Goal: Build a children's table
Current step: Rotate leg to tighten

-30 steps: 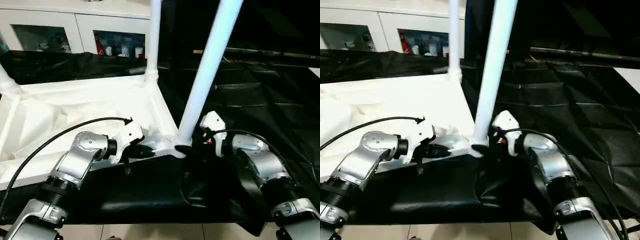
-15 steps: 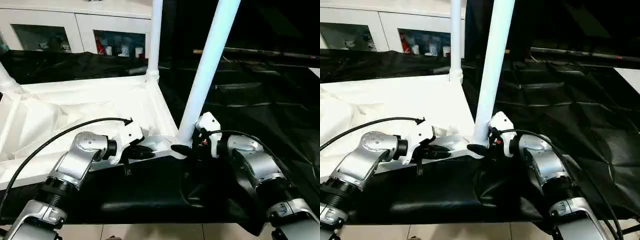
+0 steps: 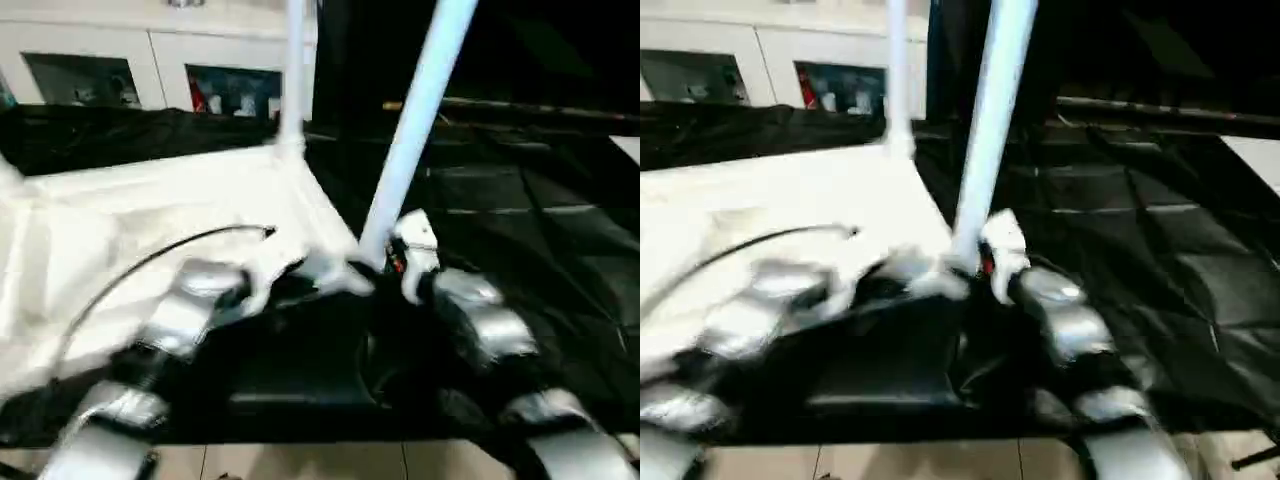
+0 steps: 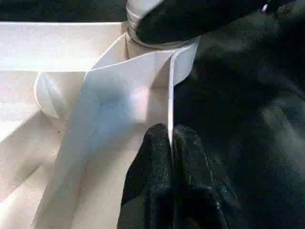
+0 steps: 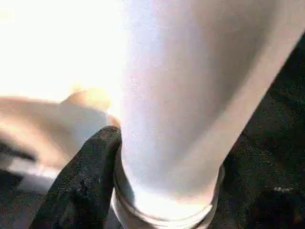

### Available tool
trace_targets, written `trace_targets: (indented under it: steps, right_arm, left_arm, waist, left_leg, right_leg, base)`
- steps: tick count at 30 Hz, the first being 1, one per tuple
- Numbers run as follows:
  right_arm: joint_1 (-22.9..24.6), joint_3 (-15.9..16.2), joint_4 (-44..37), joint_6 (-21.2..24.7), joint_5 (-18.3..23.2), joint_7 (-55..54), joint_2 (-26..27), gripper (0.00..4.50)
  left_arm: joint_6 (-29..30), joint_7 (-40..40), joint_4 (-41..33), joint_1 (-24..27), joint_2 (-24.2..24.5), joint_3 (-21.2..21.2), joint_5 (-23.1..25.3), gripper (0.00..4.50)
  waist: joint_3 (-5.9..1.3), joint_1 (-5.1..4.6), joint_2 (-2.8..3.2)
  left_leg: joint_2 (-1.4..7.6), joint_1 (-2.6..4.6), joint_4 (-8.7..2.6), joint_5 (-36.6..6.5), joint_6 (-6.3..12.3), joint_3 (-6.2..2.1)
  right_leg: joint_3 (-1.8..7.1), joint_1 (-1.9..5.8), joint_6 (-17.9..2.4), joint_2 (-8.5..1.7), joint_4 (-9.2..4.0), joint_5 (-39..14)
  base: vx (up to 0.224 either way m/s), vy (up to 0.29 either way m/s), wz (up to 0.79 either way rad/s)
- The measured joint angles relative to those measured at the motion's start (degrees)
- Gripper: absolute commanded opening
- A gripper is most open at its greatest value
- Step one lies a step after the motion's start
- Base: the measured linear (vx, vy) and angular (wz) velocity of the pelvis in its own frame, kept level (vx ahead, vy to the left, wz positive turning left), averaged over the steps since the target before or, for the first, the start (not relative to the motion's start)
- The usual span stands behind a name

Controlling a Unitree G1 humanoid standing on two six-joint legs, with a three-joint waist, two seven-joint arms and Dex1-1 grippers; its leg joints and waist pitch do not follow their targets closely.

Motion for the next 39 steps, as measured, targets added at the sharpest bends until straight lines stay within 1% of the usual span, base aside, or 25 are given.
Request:
trace_targets:
  steps: [3, 6, 9, 11, 12, 13, 14, 15, 17, 18, 21, 24, 26, 27, 28, 30, 33, 36, 39]
  right_arm:
    - [-1.9, -3.0, 3.2, -0.1, 0.2, -10.2, 3.5, 2.74]
    - [-3.6, -4.5, 6.3, -1.6, 0.0, -17.8, 5.9, 2.74]
    - [-4.8, -5.0, 9.0, -3.6, -0.6, -21.8, 7.5, 2.74]
    - [-5.1, -4.9, 9.8, -4.4, -1.2, -22.0, 7.8, 2.74]
    - [-5.2, -5.2, 10.0, -5.0, -1.3, -21.6, 7.8, 3.29]
    - [-5.2, -5.4, 10.1, -5.3, -1.2, -20.7, 7.7, 3.43]
    - [-5.2, -5.4, 10.2, -5.4, -1.2, -20.1, 7.6, 3.43]
    - [-5.1, -5.4, 10.2, -5.9, -1.0, -18.0, 7.2, 3.53]
    - [-5.1, -5.2, 10.4, -6.6, -0.9, -15.1, 6.5, 3.53]
    - [-5.1, -4.9, 10.4, -6.7, -0.9, -13.4, 5.8, 3.77]
    - [-5.0, -4.1, 9.7, -7.3, -0.8, -8.7, 4.1, 3.98]
    - [-3.4, -3.4, 6.7, -6.8, 0.2, -2.2, 1.8, 3.98]
    - [-0.9, -0.7, 2.0, -5.5, 0.4, 5.3, -1.0, 3.98]
    - [0.6, 0.9, -0.9, -4.6, 0.5, 9.6, -2.9, 3.98]
    - [2.7, 3.2, -4.6, -3.5, 0.8, 15.5, -6.1, 3.98]
    - [4.5, 4.7, -7.3, -2.0, 0.9, 21.6, -9.2, 3.98]
    - [5.8, 6.2, -10.8, -1.1, 1.0, 27.4, -12.1, 3.98]
    - [6.3, 7.3, -12.8, -0.6, 1.0, 29.8, -12.5, 3.98]
    - [6.3, 7.6, -13.3, 0.4, 1.0, 30.3, -12.5, 3.98]
  left_arm:
    - [0.4, 4.7, 3.8, -2.4, -3.4, 0.0, 0.9, 0.0]
    - [0.0, 7.3, 6.9, -4.2, -5.8, 0.0, 1.4, 0.0]
    - [-1.4, 8.2, 8.3, -4.6, -6.3, -0.1, 2.2, 0.0]
    - [-1.8, 8.3, 8.4, -4.6, -6.2, -0.1, 2.4, 0.0]
    - [-1.9, 8.2, 8.4, -4.6, -6.1, -0.2, 2.4, 0.0]
    - [-2.1, 8.1, 8.4, -4.5, -6.0, -0.2, 2.4, 0.0]
    - [-2.2, 7.9, 8.4, -4.5, -5.9, -0.2, 2.4, 0.0]
    - [-2.7, 7.5, 8.3, -4.4, -5.4, -0.2, 2.4, 0.0]
    - [-3.4, 7.0, 8.2, -4.2, -4.5, -0.1, 2.3, 0.0]
    - [-3.8, 6.4, 8.0, -4.0, -4.1, 0.0, 2.3, 0.0]
    - [-4.8, 4.9, 6.8, -3.0, -3.0, 0.2, 2.0, 0.0]
    - [-6.0, 2.0, 4.9, -1.5, -1.1, 0.4, 0.9, 0.0]
    - [-6.6, -1.2, 2.7, 0.0, 0.4, 0.4, 0.2, 0.0]
    - [-6.7, -3.0, 1.5, 0.7, 1.4, 0.3, -0.3, 0.0]
    - [-6.9, -5.6, -0.2, 1.8, 2.5, 0.2, -1.1, 0.0]
    - [-7.6, -8.5, -1.5, 2.8, 4.4, 0.3, -2.0, 0.0]
    - [-7.6, -12.6, -3.6, 4.4, 6.6, 0.2, -3.5, 0.0]
    - [-6.5, -16.1, -5.9, 5.6, 8.0, 0.0, -4.6, 0.0]
    - [-6.1, -17.8, -7.8, 6.6, 8.9, -0.3, -5.0, 0.0]
  waist:
    - [-0.02, 0.14, 0.02]
    - [-0.05, 0.16, 0.04]
    - [-0.13, 0.13, 0.02]
    - [-0.14, 0.11, 0.01]
    - [-0.14, 0.09, 0.01]
    - [-0.14, 0.06, 0.01]
    - [-0.13, 0.03, 0.0]
    - [-0.13, 0.01, 0.0]
    - [-0.11, -0.07, 0.04]
    - [-0.11, -0.14, 0.04]
    - [-0.09, -0.32, 0.07]
    - [-0.09, -0.19, 0.08]
    - [-0.08, -0.03, 0.09]
    - [-0.08, 0.06, 0.1]
    - [-0.08, 0.15, 0.1]
    - [-0.07, 0.14, 0.09]
    - [-0.07, 0.13, 0.08]
    - [-0.04, 0.15, 0.03]
    - [0.01, 0.42, -0.05]
  left_leg:
    - [0.0, 0.19, -0.02, 0.0, -0.04, -0.01]
    - [-0.01, 0.23, -0.03, 0.0, -0.04, 0.0]
    - [-0.01, 0.23, -0.04, 0.0, -0.04, -0.01]
    - [-0.01, 0.23, -0.04, 0.0, -0.04, 0.0]
    - [-0.01, 0.23, -0.04, 0.0, -0.04, -0.01]
    - [-0.01, 0.22, -0.04, 0.0, -0.04, -0.01]
    - [-0.01, 0.22, -0.04, 0.0, -0.04, -0.01]
    - [0.0, 0.2, -0.06, 0.0, -0.04, -0.01]
    - [0.0, 0.16, -0.08, 0.0, -0.03, -0.01]
    - [0.01, 0.15, -0.11, 0.0, -0.03, -0.01]
    - [0.03, 0.16, -0.21, 0.0, -0.03, 0.0]
    - [0.04, 0.18, -0.31, 0.0, -0.03, -0.01]
    - [0.04, 0.11, -0.34, 0.0, 0.0, 0.0]
    - [0.04, 0.06, -0.33, 0.0, 0.05, 0.0]
    - [0.04, 0.01, -0.33, 0.0, 0.24, 0.0]
    - [0.04, -0.06, -0.3, 0.1, 0.42, 0.0]
    - [0.04, -0.1, -0.28, 0.1, 0.41, -0.01]
    - [0.06, -0.11, -0.27, -0.1, 0.15, -0.02]
    - [0.06, -0.19, -0.22, -0.1, 0.12, -0.01]
  right_leg:
    - [-0.01, 0.13, 0.0, 0.0, 0.0, 0.0]
    - [0.0, 0.21, 0.1, 0.0, -0.05, 0.0]
    - [0.0, 0.22, 0.1, 0.0, -0.07, 0.0]
    - [0.0, 0.22, 0.1, -0.01, -0.07, 0.0]
    - [0.0, 0.22, 0.1, 0.0, -0.07, 0.0]
    - [0.0, 0.21, 0.1, -0.01, -0.07, 0.0]
    - [0.0, 0.21, 0.2, 0.0, -0.07, 0.0]
    - [-0.01, 0.19, 0.2, 0.0, -0.07, 0.0]
    - [-0.01, 0.13, 0.1, 0.0, -0.06, 0.0]
    - [-0.01, 0.11, 0.1, 0.01, -0.05, 0.0]
    - [-0.01, 0.05, 0.1, 0.06, -0.05, 0.0]
    - [-0.03, 0.04, -0.1, 0.08, -0.04, 0.1]
    - [-0.04, 0.02, -0.2, 0.08, -0.06, 0.0]
    - [-0.04, 0.01, -0.2, 0.07, -0.07, 0.0]
    - [-0.06, 0.0, -0.1, 0.07, -0.11, 0.0]
    - [-0.06, -0.02, -0.1, 0.07, -0.12, -0.1]
    - [-0.06, -0.05, -0.1, 0.06, -0.12, -0.1]
    - [-0.08, -0.07, -0.1, 0.06, -0.1, 0.0]
    - [-0.08, -0.07, -0.1, 0.04, -0.11, 0.0]
  base:
    - [0.0, 0.0, 0.0]
    - [0.0, 0.0, 0.0]
    - [0.0, 0.0, 0.0]
    - [0.0, 0.0, 0.0]
    - [0.0, 0.0, 0.0]
    - [0.0, 0.0, 0.0]
    - [0.0, 0.0, 0.0]
    - [0.0, 0.0, 0.0]
    - [0.0, 0.0, 0.0]
    - [0.0, 0.0, 0.0]
    - [0.0, 0.0, 0.0]
    - [0.0, 0.0, 0.0]
    - [0.0, 0.0, 0.0]
    - [0.0, 0.0, 0.0]
    - [0.0, 0.0, 0.0]
    - [0.0, 0.0, 0.0]
    - [0.0, 0.0, 0.0]
    - [0.0, 0.0, 0.0]
    - [0.0, 0.0, 0.0]
